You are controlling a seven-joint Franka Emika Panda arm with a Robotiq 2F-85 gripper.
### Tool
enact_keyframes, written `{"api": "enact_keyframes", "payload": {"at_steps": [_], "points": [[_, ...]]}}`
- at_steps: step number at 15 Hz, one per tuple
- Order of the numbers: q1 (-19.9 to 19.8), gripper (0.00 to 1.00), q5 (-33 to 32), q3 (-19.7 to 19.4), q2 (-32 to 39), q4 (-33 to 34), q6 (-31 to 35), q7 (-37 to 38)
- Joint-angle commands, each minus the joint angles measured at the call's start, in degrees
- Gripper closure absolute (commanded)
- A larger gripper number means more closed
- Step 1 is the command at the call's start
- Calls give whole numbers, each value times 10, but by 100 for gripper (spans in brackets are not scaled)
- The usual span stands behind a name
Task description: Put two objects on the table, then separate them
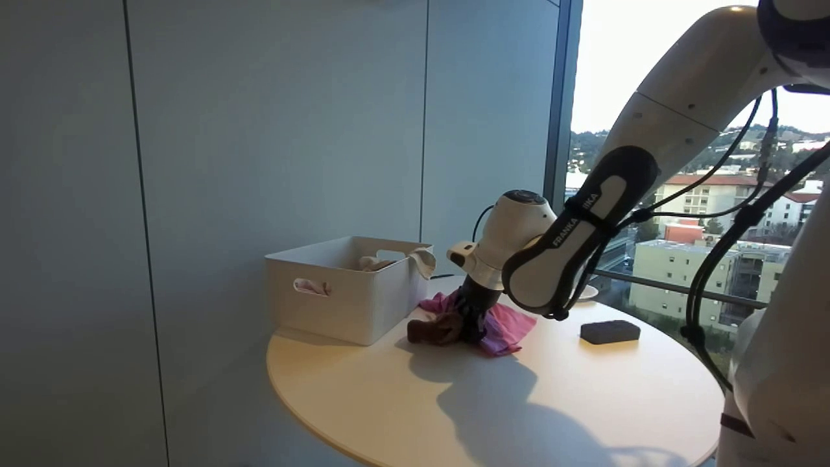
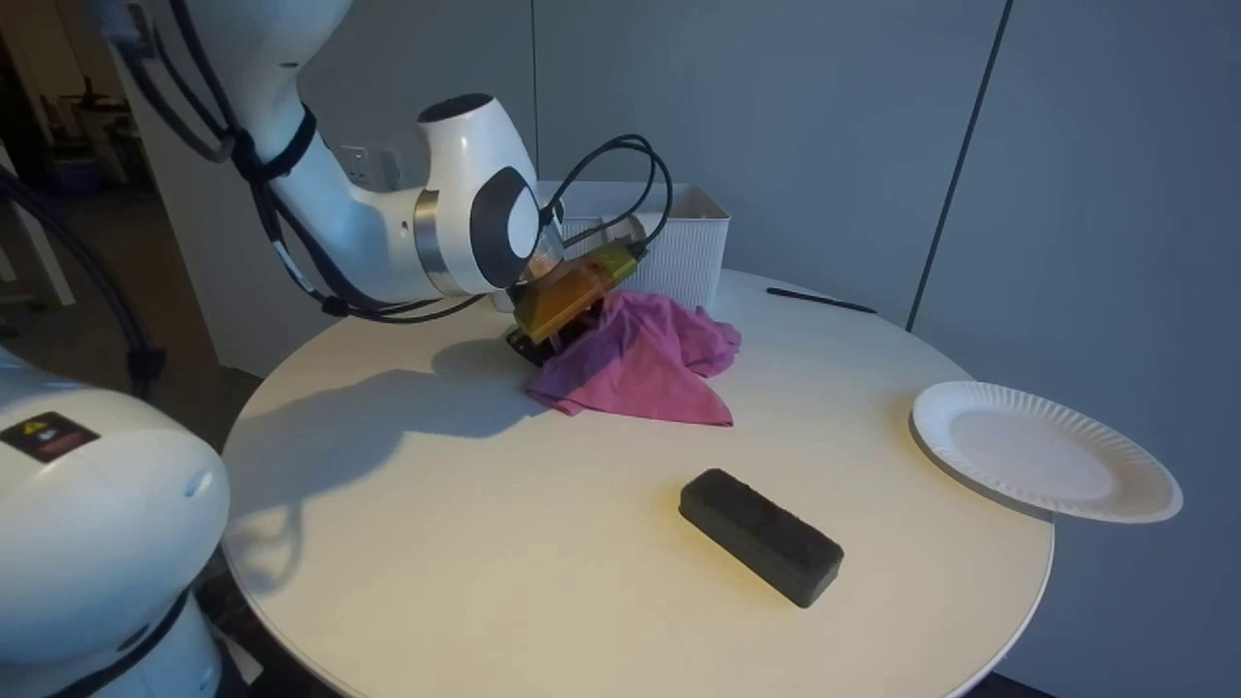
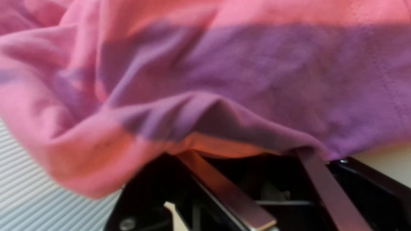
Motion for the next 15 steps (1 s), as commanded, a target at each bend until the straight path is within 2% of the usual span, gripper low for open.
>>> {"api": "enact_keyframes", "payload": {"at_steps": [1, 2, 3, 4, 7, 8, 9, 11, 15], "points": [[152, 82, 159, -67, -53, -1, -60, -125], [194, 56, 209, -95, -94, 0, -114, -169], [200, 56, 231, -110, -113, -14, -127, -193], [124, 49, 228, -38, -90, -7, -102, -182], [37, 26, 167, 26, -51, 1, 19, -133], [73, 19, 208, 5, -69, 0, -37, -163], [58, 36, 205, 13, -67, 0, -30, -162], [58, 20, 209, 17, -63, -1, -33, -162], [59, 19, 210, 18, -63, -1, -33, -162]]}}
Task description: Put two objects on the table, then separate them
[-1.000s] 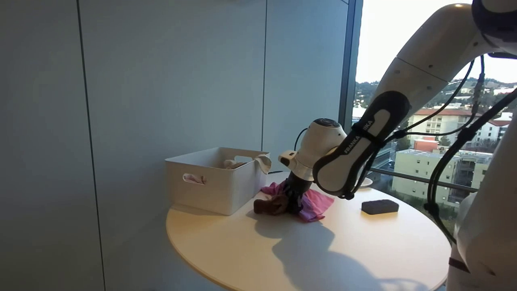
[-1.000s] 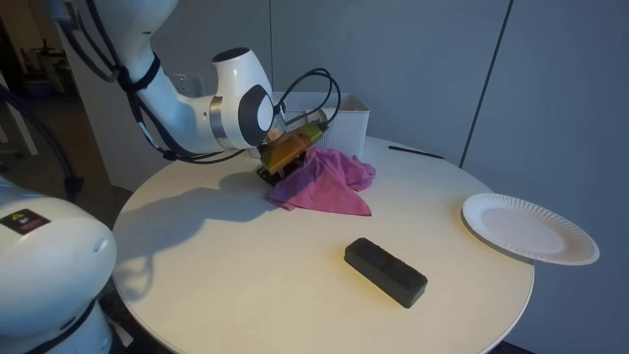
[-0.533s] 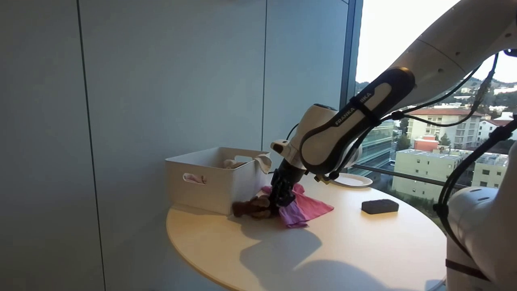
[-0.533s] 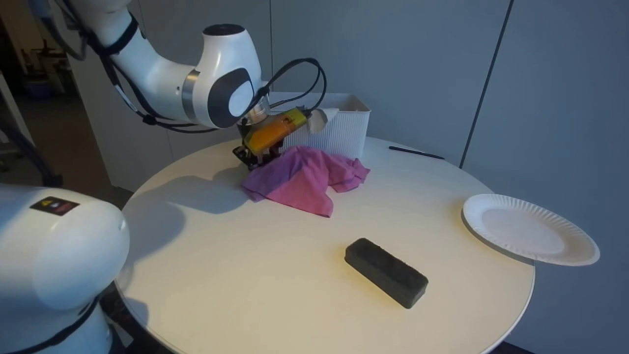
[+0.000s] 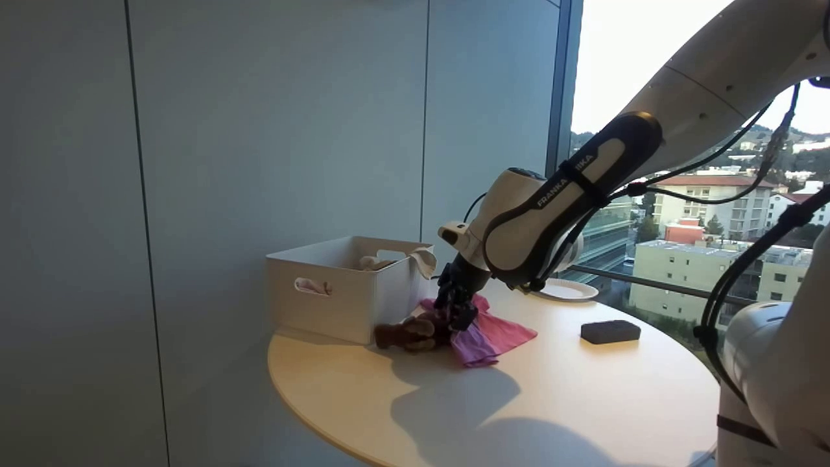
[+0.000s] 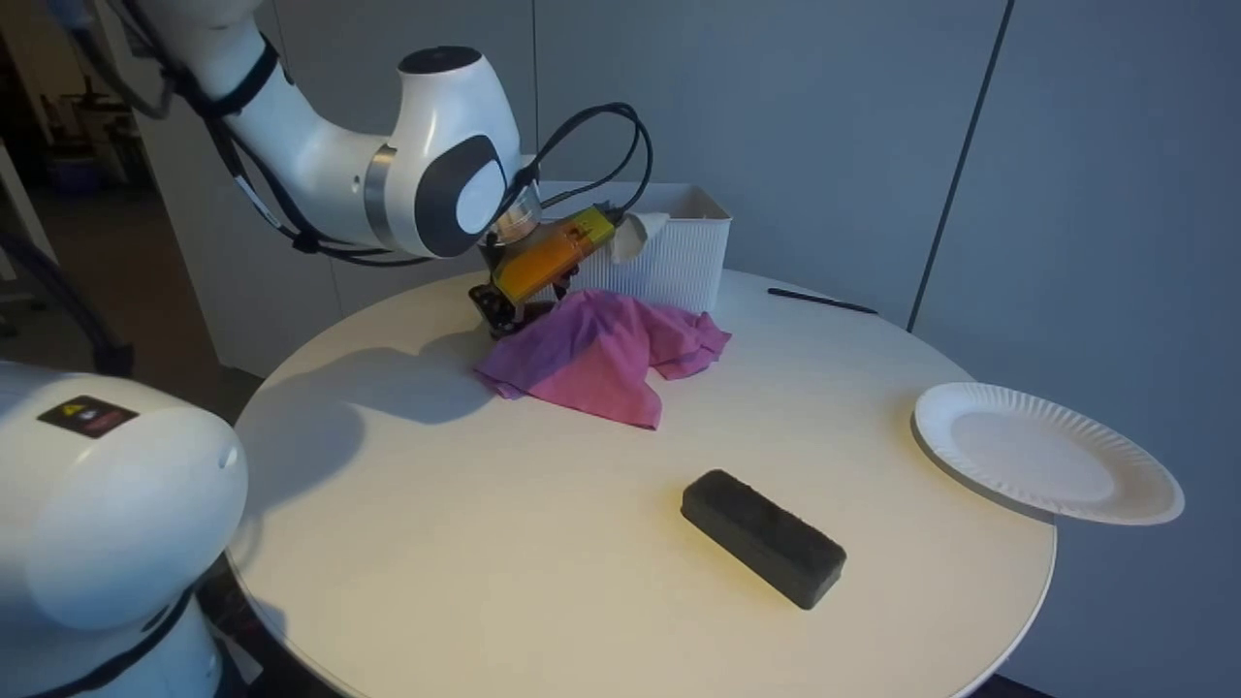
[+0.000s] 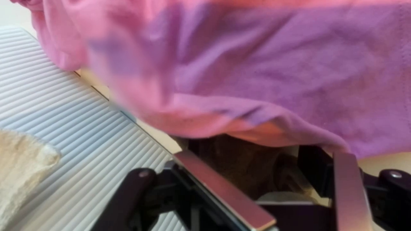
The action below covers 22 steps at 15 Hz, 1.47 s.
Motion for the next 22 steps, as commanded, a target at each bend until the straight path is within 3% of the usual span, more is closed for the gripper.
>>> {"api": "enact_keyframes", "payload": {"at_steps": [1, 3, 11, 12, 13, 17, 19, 21, 22], "points": [[-13, 5, 15, 16, 1, 0, 0, -9], [-8, 0, 22, 18, 15, -1, 26, -5], [35, 0, 27, -2, 105, 17, 44, -16], [38, 25, 27, -6, 110, 17, 54, -21], [38, 25, 23, -7, 111, 17, 61, -24], [41, 57, 29, -15, 101, 12, 77, -26], [91, 72, 86, -51, 74, 10, 30, -54], [169, 87, 187, -112, 26, 18, -51, -117], [181, 86, 219, -131, 13, 31, -88, -143]]}}
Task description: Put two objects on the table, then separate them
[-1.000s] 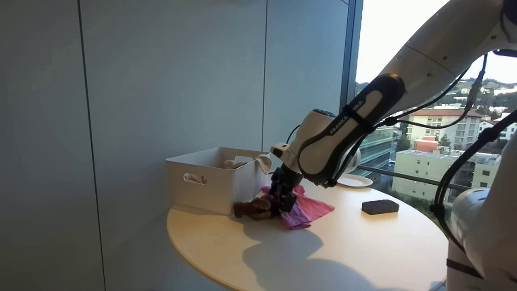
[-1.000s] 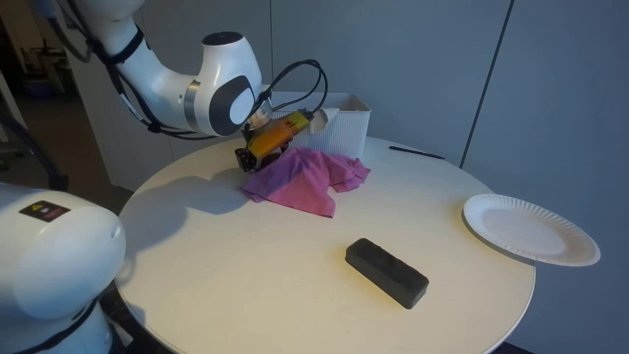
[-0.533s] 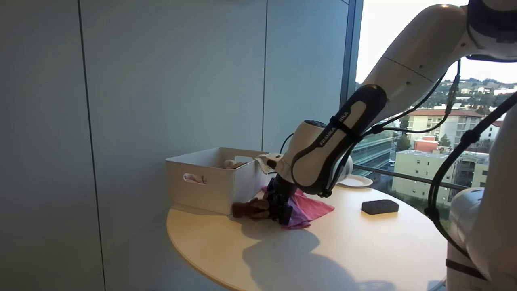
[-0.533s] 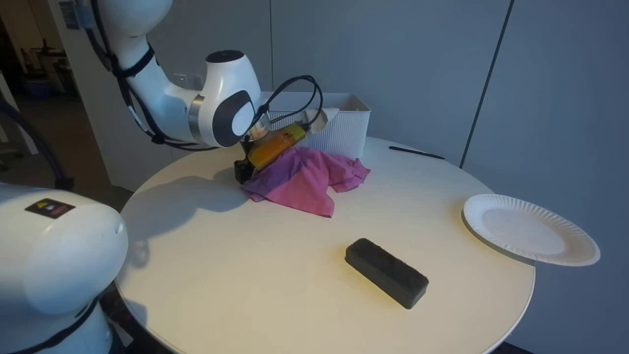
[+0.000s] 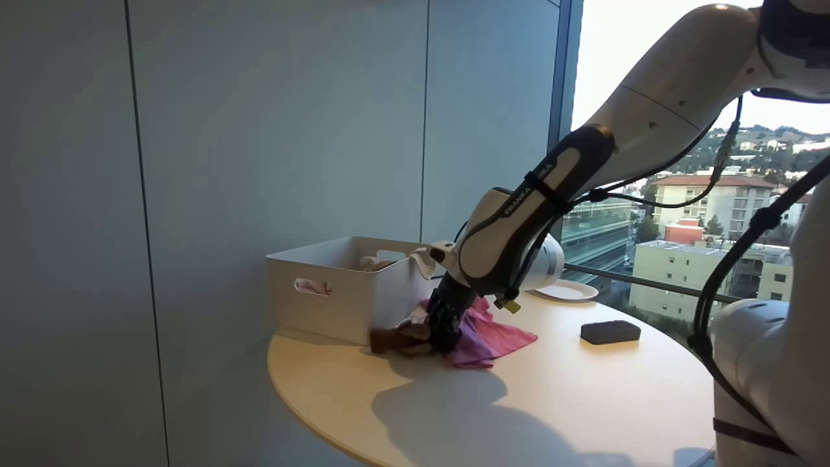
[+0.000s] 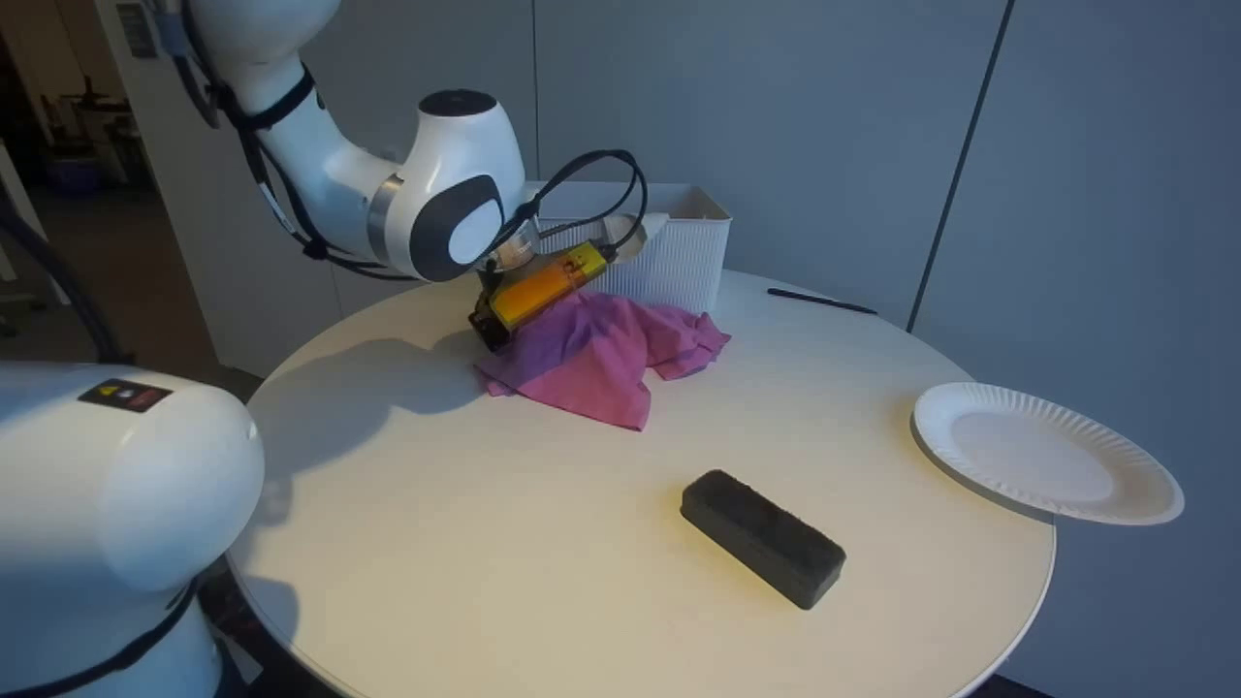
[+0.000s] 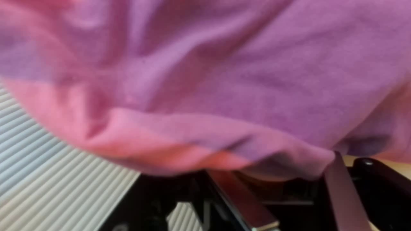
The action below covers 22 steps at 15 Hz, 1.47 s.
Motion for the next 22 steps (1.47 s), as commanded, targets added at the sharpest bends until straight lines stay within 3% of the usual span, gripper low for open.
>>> {"api": "enact_keyframes", "payload": {"at_steps": [1, 5, 6, 12, 14, 15, 16, 17, 20, 22], "points": [[91, 87, 128, -89, -70, 28, -146, -106], [105, 86, 216, -164, -99, 98, -301, -154], [50, 86, 272, -126, -90, 116, -337, -183], [-83, 86, 430, -94, -85, 203, -512, -212], [-124, 86, 461, -86, -64, 231, -602, -216], [-144, 62, 465, -79, -47, 244, -652, -208], [-174, 60, 456, -43, -64, 213, -604, -219], [-193, 85, 457, -33, -61, 216, -621, -218], [-220, 62, 454, -6, -55, 212, -618, -221], [-220, 60, 454, -1, -51, 212, -617, -220]]}}
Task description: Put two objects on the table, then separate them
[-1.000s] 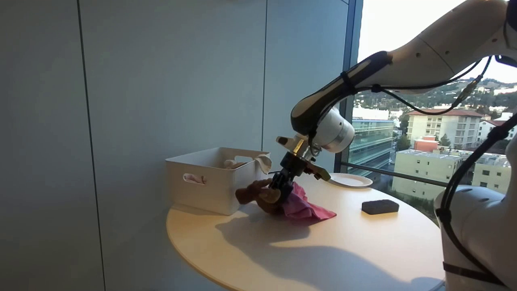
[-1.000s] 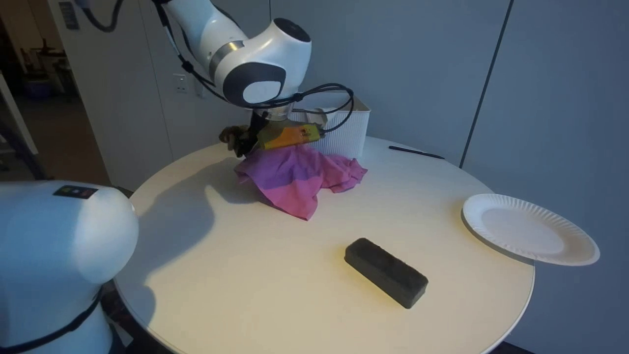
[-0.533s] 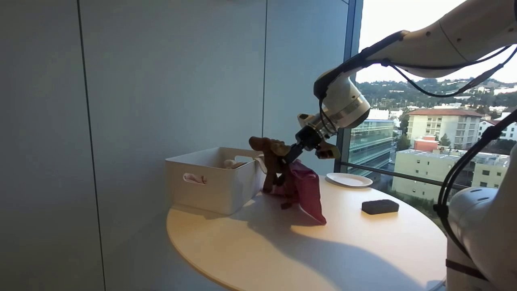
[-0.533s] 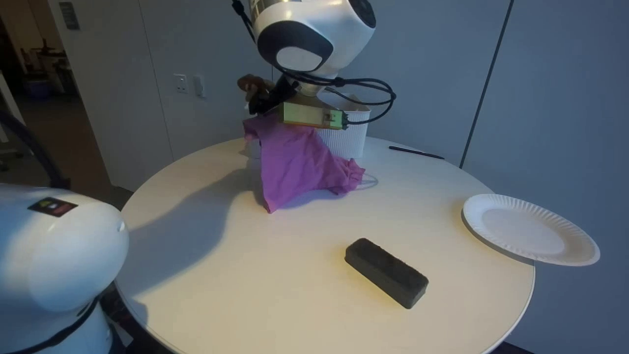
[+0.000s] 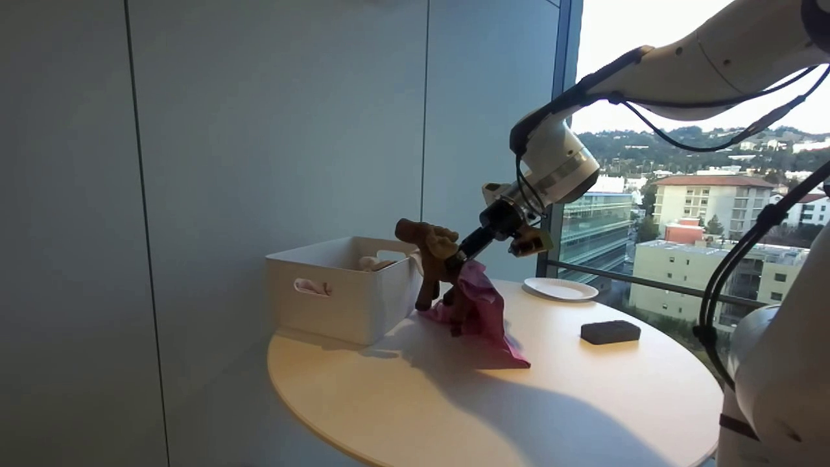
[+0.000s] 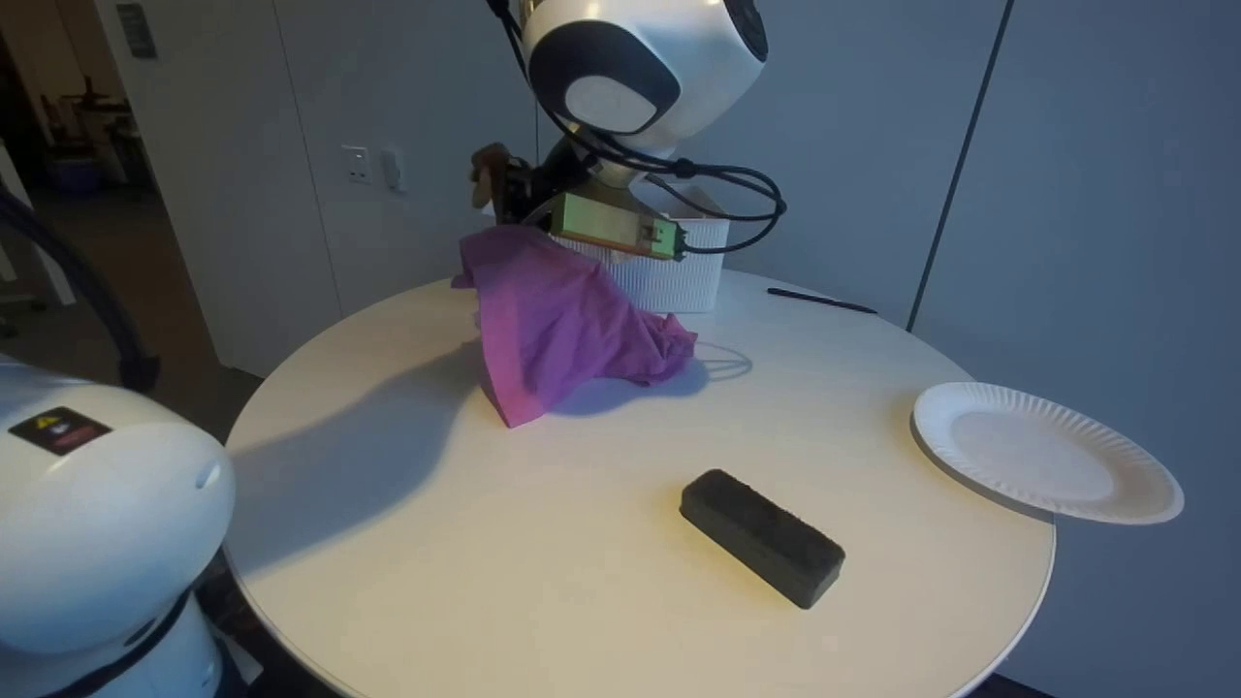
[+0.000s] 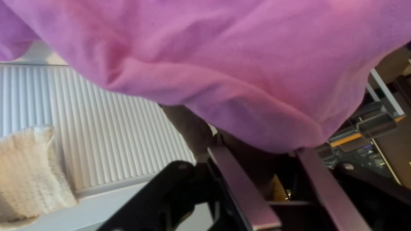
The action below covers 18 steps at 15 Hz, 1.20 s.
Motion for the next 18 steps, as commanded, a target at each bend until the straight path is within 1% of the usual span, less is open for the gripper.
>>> {"api": "enact_keyframes", "payload": {"at_steps": [1, 3, 4, 5, 7, 8, 9, 10, 11, 12, 14, 16, 18], "points": [[-57, 61, 16, 50, 12, 3, -15, -11], [-57, 60, 16, 49, 12, 3, -15, -12], [-57, 35, 16, 49, 12, 3, -15, -12], [-65, 35, 1, 61, 8, -2, 3, -15], [-89, 23, -13, 80, 11, -2, -12, -18], [-97, 14, -8, 84, 14, 2, -32, -15], [-102, 7, 5, 78, 20, 15, -94, -8], [-110, 1, 10, 82, 22, 19, -109, -8], [-120, 0, 10, 93, 18, 15, -77, -14], [-129, 0, -7, 100, 21, 18, -63, -9], [-144, 0, -53, 107, 40, 22, -80, 7], [-152, 0, -102, 112, 51, 13, -84, 7], [-151, 1, -149, 117, 57, -8, -87, -27]]}}
